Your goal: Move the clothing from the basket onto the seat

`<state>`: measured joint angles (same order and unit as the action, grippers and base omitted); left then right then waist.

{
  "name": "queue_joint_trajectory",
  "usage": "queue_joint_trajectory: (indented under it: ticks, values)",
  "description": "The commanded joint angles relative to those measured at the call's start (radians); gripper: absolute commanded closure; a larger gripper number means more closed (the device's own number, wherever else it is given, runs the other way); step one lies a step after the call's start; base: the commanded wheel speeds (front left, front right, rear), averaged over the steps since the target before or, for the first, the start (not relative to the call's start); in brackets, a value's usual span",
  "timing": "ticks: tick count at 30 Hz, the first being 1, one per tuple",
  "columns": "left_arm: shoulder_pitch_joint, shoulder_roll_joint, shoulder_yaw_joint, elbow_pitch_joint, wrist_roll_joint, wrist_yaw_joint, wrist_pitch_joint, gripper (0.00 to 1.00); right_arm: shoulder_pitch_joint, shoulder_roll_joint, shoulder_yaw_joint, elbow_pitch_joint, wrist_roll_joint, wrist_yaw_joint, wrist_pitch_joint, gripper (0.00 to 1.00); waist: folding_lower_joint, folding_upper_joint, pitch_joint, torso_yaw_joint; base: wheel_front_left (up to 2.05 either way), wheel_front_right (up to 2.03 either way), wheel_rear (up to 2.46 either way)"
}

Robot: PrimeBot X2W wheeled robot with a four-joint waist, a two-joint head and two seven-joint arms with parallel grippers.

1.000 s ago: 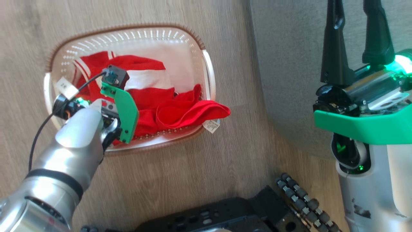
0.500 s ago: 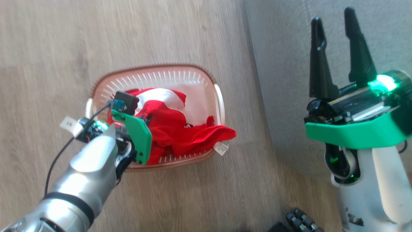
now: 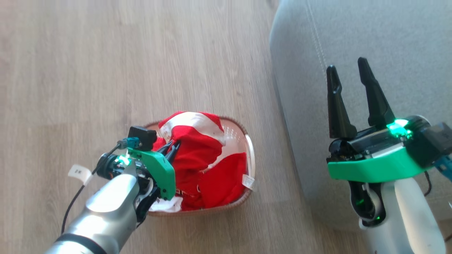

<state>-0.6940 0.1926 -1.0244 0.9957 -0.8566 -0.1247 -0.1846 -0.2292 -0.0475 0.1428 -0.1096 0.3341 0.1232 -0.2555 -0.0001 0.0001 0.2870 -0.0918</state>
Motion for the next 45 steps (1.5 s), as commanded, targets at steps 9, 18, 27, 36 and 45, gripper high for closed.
queue_joint_trajectory:
  ticks: [9,18,27,36,45]
  values:
    - [-0.001,0.057,0.053,-0.153,-0.009,0.014,-0.058,1.0,0.062,-0.003,0.028,-0.006,0.005,0.008,-0.006,0.0,0.0001,-0.0001,-0.154,0.037,0.0,0.0,0.0]
    - [-0.023,0.129,0.083,-0.375,-0.001,0.075,-0.048,1.0,0.096,-0.01,0.057,0.014,0.019,0.008,-0.006,0.0,0.0001,-0.0001,-0.211,0.042,0.0,0.0,0.0]
    - [-0.049,0.246,0.141,-0.706,-0.019,0.183,0.038,1.0,0.125,-0.023,0.1,0.034,0.035,0.008,-0.006,0.0,0.0001,-0.0001,-0.253,0.046,0.0,0.0,0.0]
    - [-0.1,0.343,0.193,-0.907,-0.021,0.231,0.096,1.0,0.122,-0.039,0.165,0.04,0.053,0.008,-0.006,0.0,0.0001,-0.0001,-0.252,0.055,0.0,0.0,0.0]
    - [-0.124,0.36,0.199,-0.97,-0.01,0.246,0.11,1.0,0.106,-0.059,0.204,0.064,0.055,0.008,-0.006,0.0,0.0001,-0.0001,-0.254,0.067,0.0,0.0,0.0]
